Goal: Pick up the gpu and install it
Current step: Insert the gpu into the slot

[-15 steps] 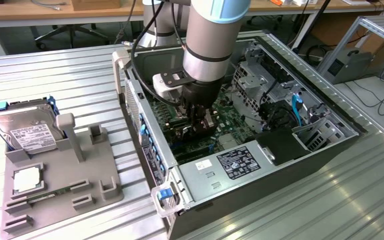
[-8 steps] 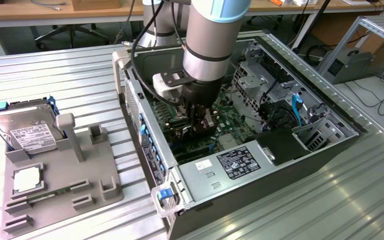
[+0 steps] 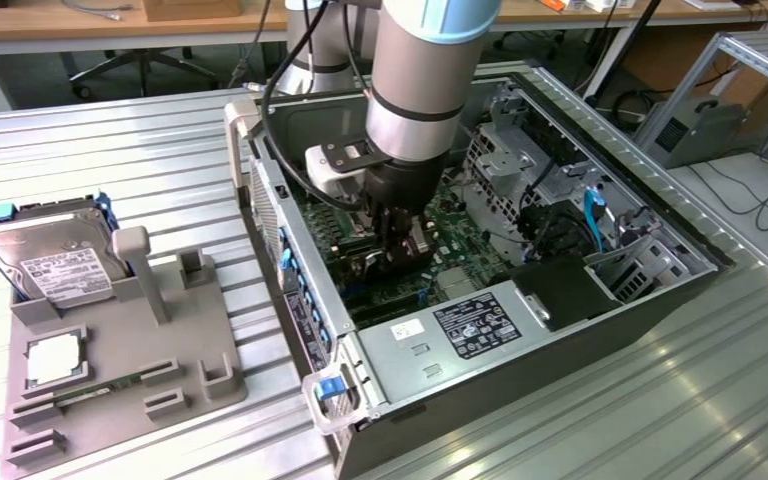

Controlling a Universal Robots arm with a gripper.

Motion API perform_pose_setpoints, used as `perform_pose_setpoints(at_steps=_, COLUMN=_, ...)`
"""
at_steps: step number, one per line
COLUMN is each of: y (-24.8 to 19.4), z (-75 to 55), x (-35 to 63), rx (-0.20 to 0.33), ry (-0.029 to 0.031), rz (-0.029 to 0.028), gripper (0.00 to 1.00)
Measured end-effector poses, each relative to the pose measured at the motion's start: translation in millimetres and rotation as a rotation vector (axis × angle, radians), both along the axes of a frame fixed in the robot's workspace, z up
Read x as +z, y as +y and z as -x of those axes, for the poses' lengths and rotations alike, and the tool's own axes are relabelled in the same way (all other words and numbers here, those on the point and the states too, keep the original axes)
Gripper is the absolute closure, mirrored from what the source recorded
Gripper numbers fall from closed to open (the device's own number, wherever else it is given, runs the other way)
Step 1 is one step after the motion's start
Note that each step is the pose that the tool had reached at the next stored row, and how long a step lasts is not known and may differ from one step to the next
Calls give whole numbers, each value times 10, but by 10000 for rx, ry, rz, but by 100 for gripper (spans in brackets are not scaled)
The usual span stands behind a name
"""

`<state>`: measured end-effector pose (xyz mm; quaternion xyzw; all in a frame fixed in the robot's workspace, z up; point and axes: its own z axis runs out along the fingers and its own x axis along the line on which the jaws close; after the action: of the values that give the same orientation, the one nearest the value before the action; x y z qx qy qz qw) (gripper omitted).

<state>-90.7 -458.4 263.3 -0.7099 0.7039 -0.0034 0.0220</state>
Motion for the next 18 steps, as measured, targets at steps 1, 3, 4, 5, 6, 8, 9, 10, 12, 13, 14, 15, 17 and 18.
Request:
perform_pose_setpoints(at_steps=1, y=0, z=0, x=-5, rx=0, ry=-1, rz=0, gripper=73)
perform_pose_setpoints(at_steps=3, y=0, z=0, x=-17, rx=0, ry=-1, rz=2, gripper=73)
perform_pose_setpoints(at_steps=4, y=0, z=0, x=-19, rx=0, ry=-2, rz=0, gripper=73)
perform_pose_setpoints(at_steps=5, y=0, z=0, x=-20, rx=0, ry=-3, rz=-2, gripper=73)
perform_pose_setpoints(at_steps=6, y=1, z=-1, x=-23, rx=1, ry=-8, rz=-10, gripper=73)
perform_pose_setpoints(at_steps=8, y=0, z=-1, x=-23, rx=1, ry=-5, rz=-6, gripper=73)
perform_pose_setpoints(at_steps=9, y=0, z=0, x=-23, rx=1, ry=-2, rz=-2, gripper=73)
perform_pose_setpoints(at_steps=10, y=0, z=0, x=-23, rx=0, ry=-2, rz=-1, gripper=73)
perform_pose_setpoints(at_steps=12, y=0, z=0, x=-23, rx=0, ry=-2, rz=-2, gripper=73)
perform_pose_setpoints(at_steps=13, y=0, z=0, x=-23, rx=0, ry=-2, rz=-1, gripper=73)
perform_pose_setpoints(at_steps=14, y=0, z=1, x=-24, rx=0, ry=-3, rz=-2, gripper=73)
perform_pose_setpoints(at_steps=15, y=0, z=2, x=-27, rx=0, ry=-7, rz=-2, gripper=73)
perform_pose_setpoints(at_steps=17, y=0, z=5, x=-30, rx=1, ry=-12, rz=-3, gripper=73)
perform_pose_setpoints(at_steps=18, y=0, z=6, x=-30, rx=1, ry=-12, rz=-3, gripper=73)
